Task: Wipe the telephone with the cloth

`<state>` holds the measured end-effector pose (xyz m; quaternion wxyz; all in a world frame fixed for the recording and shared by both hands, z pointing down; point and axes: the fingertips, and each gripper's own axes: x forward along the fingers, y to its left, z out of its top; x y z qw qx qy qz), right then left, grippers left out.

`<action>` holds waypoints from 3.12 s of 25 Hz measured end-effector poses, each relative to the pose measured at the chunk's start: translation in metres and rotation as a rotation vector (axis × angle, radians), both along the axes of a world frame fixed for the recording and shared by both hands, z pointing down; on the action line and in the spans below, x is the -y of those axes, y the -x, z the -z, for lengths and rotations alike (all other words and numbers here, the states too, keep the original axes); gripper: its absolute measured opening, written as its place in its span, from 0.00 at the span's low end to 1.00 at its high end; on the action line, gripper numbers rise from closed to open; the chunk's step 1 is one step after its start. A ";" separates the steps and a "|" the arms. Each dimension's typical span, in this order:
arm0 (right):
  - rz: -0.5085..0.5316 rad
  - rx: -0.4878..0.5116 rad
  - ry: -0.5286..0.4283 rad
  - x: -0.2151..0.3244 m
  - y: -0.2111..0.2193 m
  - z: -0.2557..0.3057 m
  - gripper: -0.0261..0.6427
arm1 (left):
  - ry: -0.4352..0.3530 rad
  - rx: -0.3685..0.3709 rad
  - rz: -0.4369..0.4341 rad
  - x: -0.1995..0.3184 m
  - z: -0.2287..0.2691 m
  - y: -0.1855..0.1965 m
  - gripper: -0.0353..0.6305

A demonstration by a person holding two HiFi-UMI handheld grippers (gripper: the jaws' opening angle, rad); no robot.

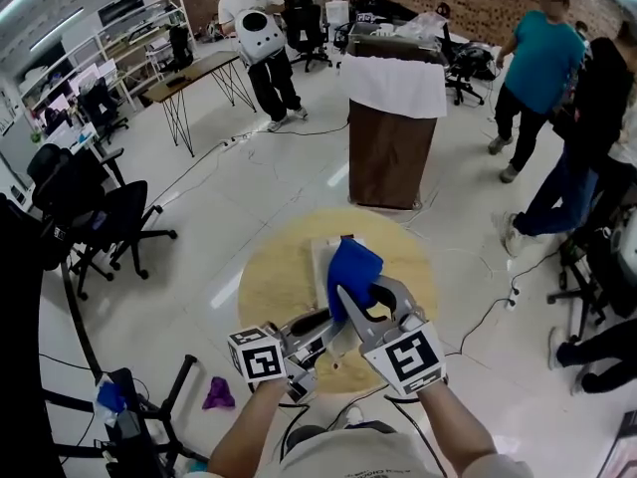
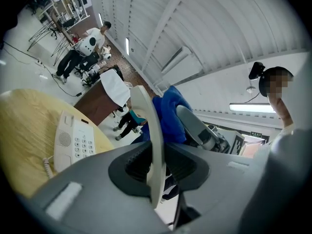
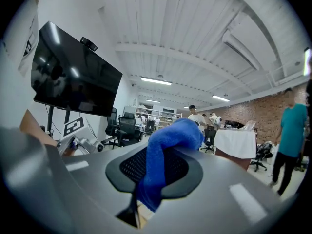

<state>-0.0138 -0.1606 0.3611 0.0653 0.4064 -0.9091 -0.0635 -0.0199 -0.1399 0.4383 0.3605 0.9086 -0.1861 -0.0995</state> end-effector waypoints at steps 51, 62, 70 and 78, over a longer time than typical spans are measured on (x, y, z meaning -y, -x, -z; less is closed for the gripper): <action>0.246 -0.119 0.005 -0.009 0.075 0.001 0.14 | -0.054 0.161 0.000 -0.016 -0.015 -0.003 0.18; 0.228 -0.105 -0.027 0.013 0.074 0.017 0.13 | -0.065 0.163 0.001 -0.021 -0.015 0.000 0.18; 0.212 -0.106 -0.034 0.031 0.070 0.024 0.14 | -0.077 0.173 -0.019 -0.027 -0.013 -0.002 0.18; 0.185 -0.078 -0.029 0.048 0.064 0.028 0.14 | -0.083 0.158 -0.040 -0.032 -0.016 -0.003 0.18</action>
